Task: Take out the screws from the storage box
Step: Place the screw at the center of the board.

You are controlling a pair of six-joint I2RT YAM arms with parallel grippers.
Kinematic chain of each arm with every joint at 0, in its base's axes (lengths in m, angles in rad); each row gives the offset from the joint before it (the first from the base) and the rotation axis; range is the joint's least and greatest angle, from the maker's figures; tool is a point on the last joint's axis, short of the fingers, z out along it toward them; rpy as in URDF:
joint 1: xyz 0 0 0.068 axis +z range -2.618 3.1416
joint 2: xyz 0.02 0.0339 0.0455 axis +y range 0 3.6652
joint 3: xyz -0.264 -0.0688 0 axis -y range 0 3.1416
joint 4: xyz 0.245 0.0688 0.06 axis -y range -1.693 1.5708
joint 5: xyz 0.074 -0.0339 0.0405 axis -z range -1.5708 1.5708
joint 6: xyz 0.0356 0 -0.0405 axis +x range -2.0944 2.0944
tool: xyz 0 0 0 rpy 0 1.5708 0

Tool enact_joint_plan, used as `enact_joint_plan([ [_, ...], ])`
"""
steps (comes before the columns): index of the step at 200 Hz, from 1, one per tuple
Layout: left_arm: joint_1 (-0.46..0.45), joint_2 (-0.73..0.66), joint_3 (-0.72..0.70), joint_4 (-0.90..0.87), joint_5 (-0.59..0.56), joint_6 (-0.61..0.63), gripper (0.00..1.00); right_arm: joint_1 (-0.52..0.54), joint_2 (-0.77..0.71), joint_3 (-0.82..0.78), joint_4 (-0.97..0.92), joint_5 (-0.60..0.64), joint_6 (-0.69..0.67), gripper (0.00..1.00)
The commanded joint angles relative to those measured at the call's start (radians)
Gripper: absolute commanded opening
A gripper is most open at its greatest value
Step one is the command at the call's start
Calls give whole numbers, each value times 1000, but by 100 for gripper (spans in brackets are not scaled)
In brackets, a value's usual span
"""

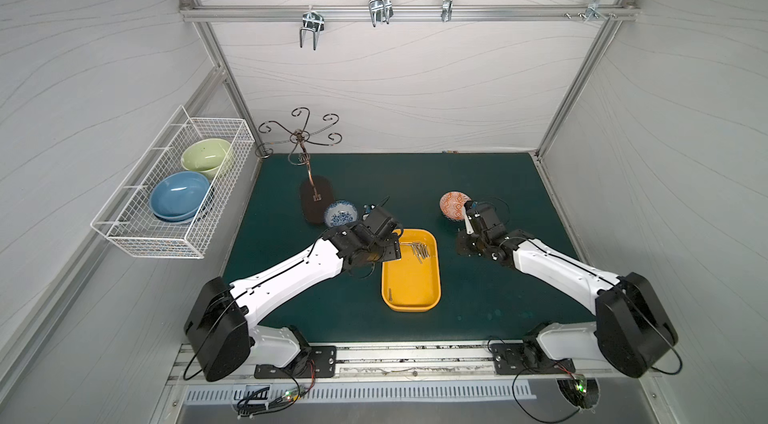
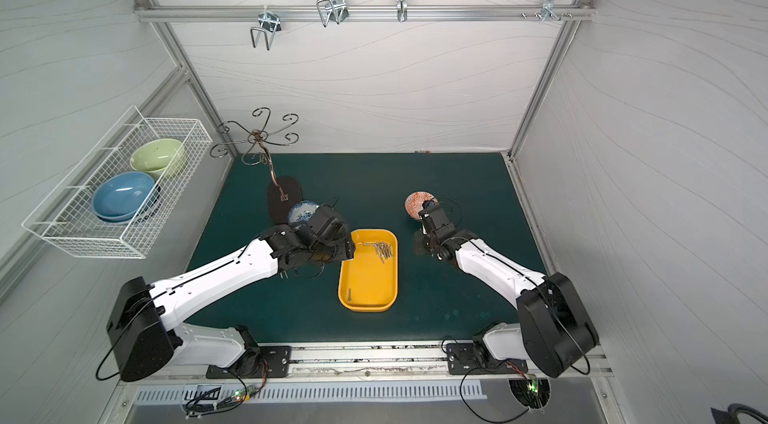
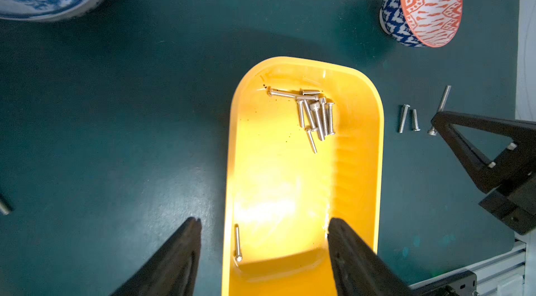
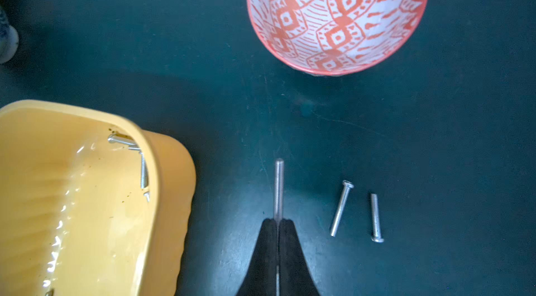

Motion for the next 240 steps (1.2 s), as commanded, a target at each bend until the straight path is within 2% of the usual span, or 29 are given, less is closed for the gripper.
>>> enact_joint_plan([
  [1, -20, 59, 63, 47, 6, -7, 73, -20, 42, -7, 43, -23, 47, 0],
  [52, -34, 210, 137, 40, 8, -10, 72, -35, 151, -8, 74, -28, 72, 0],
  [87, -34, 267, 171, 42, -7, -18, 70, -47, 166, -7, 60, 11, 92, 0],
  [145, -34, 364, 214, 61, 24, -34, 70, -72, 216, -27, 72, 2, 128, 0],
  [229, -37, 483, 274, 78, 39, -54, 68, -74, 181, -61, 75, 4, 145, 0],
  [240, -37, 500, 292, 66, 36, -54, 67, -73, 174, -64, 84, -9, 135, 11],
])
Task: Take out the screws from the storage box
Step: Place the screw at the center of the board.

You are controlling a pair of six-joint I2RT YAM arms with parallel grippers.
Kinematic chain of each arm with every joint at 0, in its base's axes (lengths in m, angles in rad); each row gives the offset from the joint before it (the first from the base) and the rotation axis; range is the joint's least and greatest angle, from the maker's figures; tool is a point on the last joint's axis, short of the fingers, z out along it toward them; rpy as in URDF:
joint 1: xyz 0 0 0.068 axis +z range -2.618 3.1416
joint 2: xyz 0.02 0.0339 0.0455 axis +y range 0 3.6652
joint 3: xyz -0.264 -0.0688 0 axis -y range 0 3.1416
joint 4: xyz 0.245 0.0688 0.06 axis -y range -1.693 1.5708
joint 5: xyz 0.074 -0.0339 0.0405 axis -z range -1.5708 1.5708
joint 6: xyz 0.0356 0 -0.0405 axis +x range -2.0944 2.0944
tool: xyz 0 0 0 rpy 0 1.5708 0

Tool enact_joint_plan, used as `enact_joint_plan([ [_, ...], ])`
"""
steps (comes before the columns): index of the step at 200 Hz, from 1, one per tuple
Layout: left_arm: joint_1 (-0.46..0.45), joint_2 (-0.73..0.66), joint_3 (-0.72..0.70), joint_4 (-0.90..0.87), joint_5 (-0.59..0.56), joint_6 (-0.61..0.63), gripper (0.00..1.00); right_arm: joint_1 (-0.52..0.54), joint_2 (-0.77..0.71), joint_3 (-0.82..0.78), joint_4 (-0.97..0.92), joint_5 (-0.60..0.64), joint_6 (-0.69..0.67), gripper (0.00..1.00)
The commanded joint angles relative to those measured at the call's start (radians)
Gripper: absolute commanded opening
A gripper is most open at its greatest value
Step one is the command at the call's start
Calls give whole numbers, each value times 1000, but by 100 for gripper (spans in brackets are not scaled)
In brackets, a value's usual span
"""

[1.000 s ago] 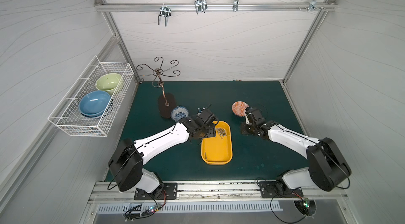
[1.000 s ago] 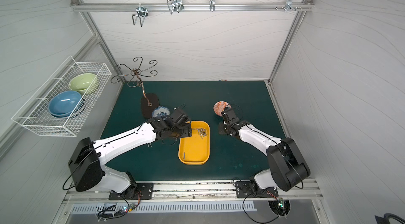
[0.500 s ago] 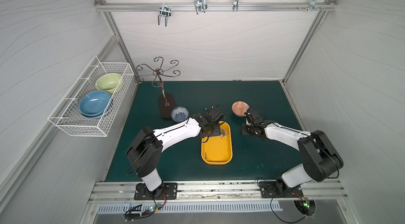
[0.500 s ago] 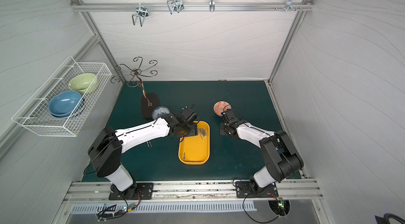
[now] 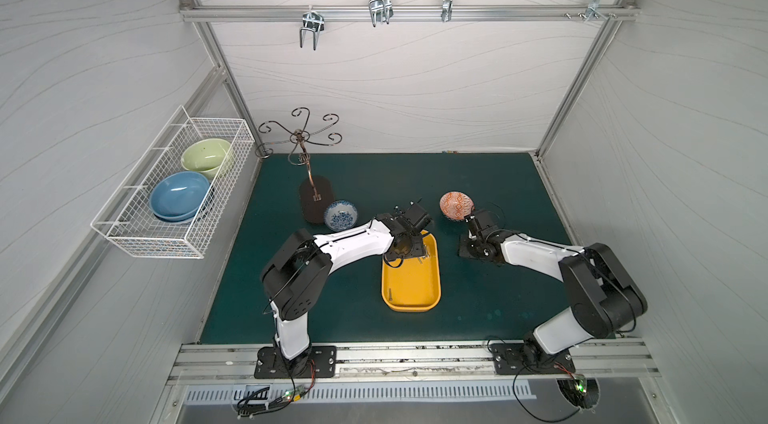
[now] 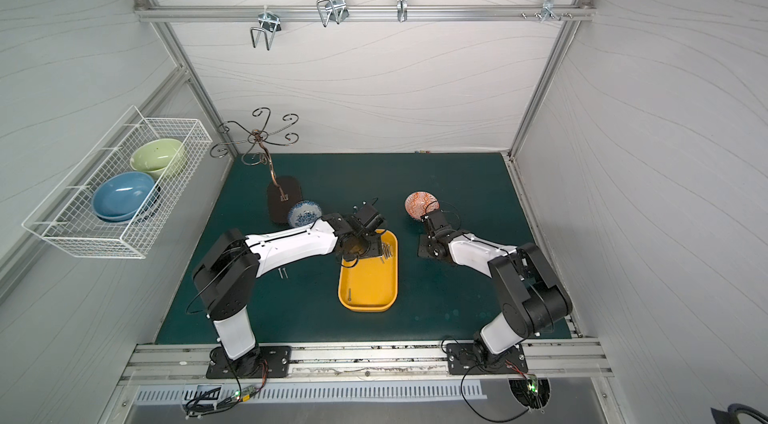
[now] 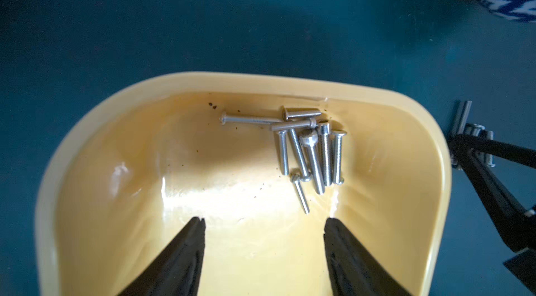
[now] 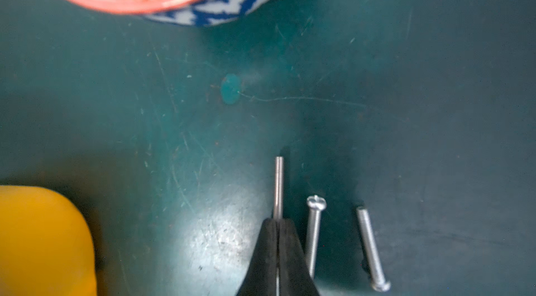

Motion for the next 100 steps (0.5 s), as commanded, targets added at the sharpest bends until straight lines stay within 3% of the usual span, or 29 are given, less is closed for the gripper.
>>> enact_joint_plan([
  [1, -5, 42, 65, 7, 3, -10, 67, -6, -20, -23, -17, -10, 0, 12],
  [11, -5, 55, 77, -4, -5, -16, 66, -6, -26, -24, -19, -6, 0, 28],
  [30, -5, 69, 83, -16, -27, -30, 65, -6, -48, -38, -6, -7, -2, 37],
  [100, -5, 126, 113, -42, -70, -53, 58, -4, -275, -138, 54, 15, -19, 38],
])
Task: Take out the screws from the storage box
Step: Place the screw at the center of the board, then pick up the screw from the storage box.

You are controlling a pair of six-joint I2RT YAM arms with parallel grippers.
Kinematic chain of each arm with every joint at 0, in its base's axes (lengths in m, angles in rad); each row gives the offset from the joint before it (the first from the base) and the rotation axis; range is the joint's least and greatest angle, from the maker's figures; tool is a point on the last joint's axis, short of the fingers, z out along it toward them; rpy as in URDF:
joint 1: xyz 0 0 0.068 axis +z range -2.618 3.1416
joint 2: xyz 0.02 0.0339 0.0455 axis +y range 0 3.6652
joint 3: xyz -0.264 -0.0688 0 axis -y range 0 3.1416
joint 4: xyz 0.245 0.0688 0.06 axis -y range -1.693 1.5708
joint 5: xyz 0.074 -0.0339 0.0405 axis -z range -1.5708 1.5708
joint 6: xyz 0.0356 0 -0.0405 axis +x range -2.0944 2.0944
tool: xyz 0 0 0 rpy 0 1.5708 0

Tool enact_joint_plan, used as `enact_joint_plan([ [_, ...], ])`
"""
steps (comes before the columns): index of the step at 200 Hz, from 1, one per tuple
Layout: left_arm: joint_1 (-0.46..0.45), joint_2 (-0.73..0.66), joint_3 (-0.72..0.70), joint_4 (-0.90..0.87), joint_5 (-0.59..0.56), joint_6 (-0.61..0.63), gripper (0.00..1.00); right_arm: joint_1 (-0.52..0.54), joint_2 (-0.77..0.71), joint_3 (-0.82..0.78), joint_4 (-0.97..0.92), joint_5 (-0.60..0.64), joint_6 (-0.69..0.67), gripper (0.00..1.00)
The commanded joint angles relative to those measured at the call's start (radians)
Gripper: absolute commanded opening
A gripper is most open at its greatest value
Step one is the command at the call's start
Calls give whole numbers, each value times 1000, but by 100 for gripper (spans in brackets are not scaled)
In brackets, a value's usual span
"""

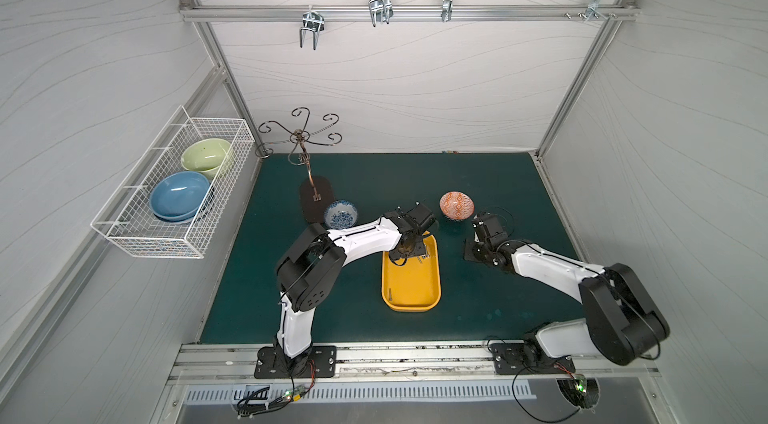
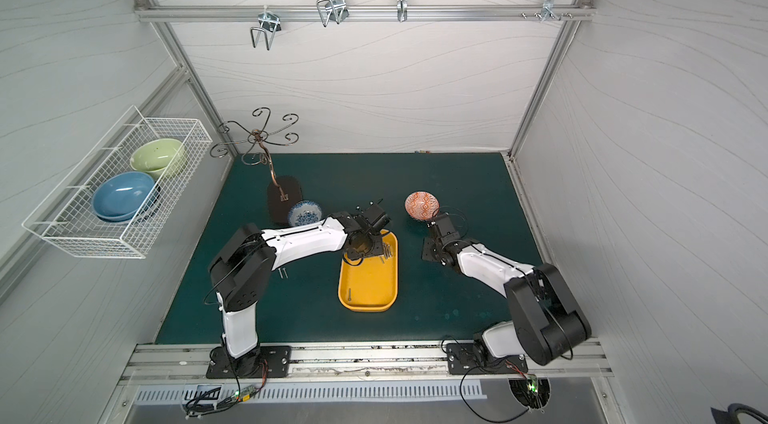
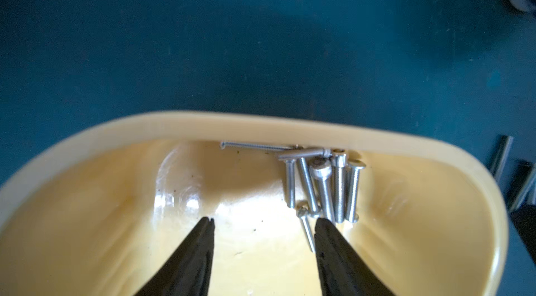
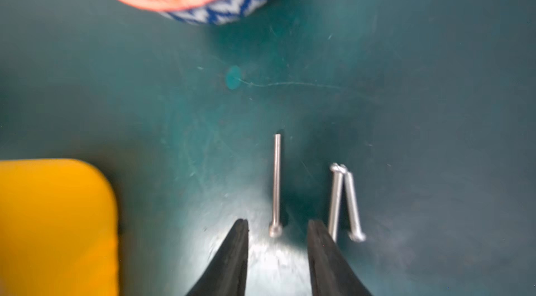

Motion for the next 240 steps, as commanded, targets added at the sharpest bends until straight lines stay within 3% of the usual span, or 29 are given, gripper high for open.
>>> enact_joint_plan([
  [1, -5, 32, 46, -17, -26, -12, 58, -5, -81, -38, 42, 5, -19, 39],
  [54, 1, 89, 78, -28, -34, -23, 53, 0, -178, -84, 98, -58, -43, 39],
  [128, 1, 145, 100, -79, -88, -35, 41, 3, -147, -78, 109, -92, -53, 39],
  [160, -10, 190, 129, -153, -129, -42, 41, 3, -158, -93, 119, -100, -51, 40],
  [179, -11, 231, 144, -179, -114, -43, 31, 3, -158, -92, 119, -101, -50, 39],
  [210, -10, 263, 138, -186, -99, -43, 30, 4, -157, -92, 118, -106, -51, 40],
  [226, -11, 266, 132, -192, -101, -44, 16, 5, -152, -89, 118, -109, -51, 39],
  [240, -10, 263, 124, -188, -95, -44, 15, 4, -142, -86, 118, -113, -52, 39],
])
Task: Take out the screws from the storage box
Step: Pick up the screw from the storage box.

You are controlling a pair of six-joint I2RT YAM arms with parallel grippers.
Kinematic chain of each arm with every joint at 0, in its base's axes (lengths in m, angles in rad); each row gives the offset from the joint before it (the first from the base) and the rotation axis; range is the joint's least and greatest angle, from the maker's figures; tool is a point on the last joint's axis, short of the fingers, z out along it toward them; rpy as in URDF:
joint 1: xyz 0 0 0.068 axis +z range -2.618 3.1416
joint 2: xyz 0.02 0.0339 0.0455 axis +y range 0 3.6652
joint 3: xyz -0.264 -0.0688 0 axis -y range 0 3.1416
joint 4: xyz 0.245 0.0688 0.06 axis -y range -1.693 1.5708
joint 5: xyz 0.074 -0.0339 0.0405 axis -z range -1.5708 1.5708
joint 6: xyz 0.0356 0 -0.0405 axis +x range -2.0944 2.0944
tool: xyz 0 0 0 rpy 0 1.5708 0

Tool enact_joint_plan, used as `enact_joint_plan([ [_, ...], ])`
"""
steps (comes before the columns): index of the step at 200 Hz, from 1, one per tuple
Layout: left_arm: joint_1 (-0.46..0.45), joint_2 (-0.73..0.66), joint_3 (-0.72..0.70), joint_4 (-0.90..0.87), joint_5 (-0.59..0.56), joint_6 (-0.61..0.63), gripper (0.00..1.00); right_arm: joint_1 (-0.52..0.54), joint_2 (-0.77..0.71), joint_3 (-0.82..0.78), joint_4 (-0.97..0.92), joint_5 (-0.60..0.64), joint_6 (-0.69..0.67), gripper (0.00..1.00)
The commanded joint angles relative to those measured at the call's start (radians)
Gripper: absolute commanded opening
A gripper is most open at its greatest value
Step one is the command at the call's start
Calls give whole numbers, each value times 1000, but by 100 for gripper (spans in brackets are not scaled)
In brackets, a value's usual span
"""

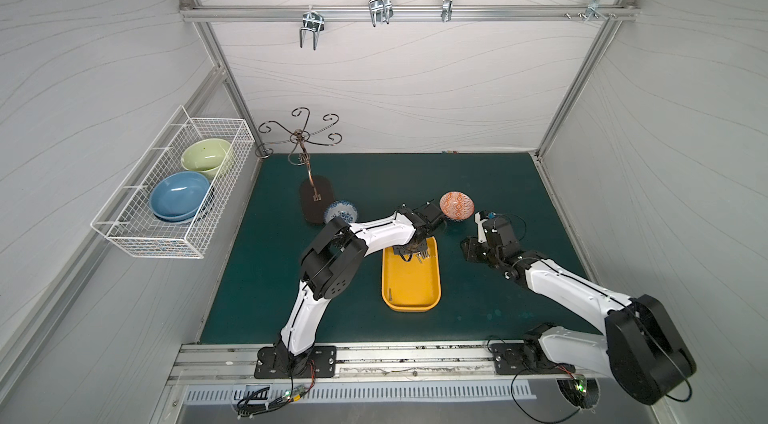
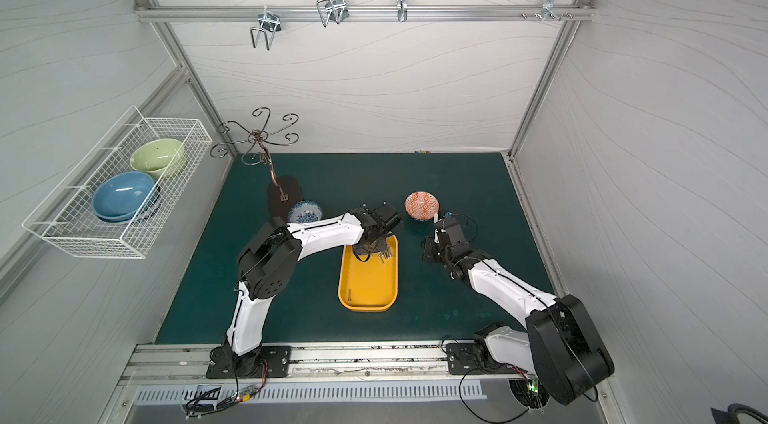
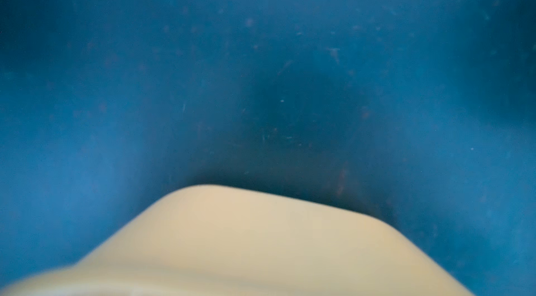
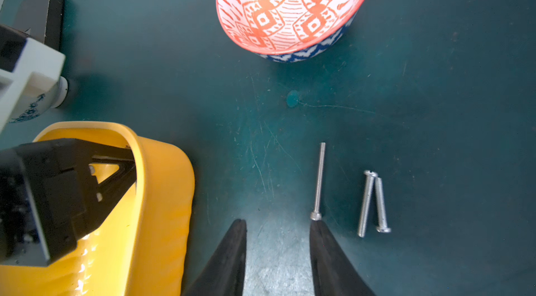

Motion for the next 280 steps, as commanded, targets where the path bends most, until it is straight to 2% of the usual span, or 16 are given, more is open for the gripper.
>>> enact_joint_plan([
  [1, -2, 87, -44, -74, 49, -4, 15, 4, 6, -4, 15, -16, -10, 39],
  [24, -2, 83, -51, -61, 56, -1, 15, 5, 16, 3, 13, -19, -13, 39],
  [40, -3, 87, -50, -60, 60, 2, 0, 6, 16, 3, 15, -21, -13, 39],
  [110, -3, 65, -64, -42, 71, 14, 0, 7, 6, -2, 21, -26, -17, 39],
  [188, -16, -171, -169, -14, 45, 32, 0, 7, 14, 1, 24, -35, -19, 39],
  [280, -19, -334, -242, -6, 6, 42, 0, 13, -10, -10, 41, -57, -35, 42],
])
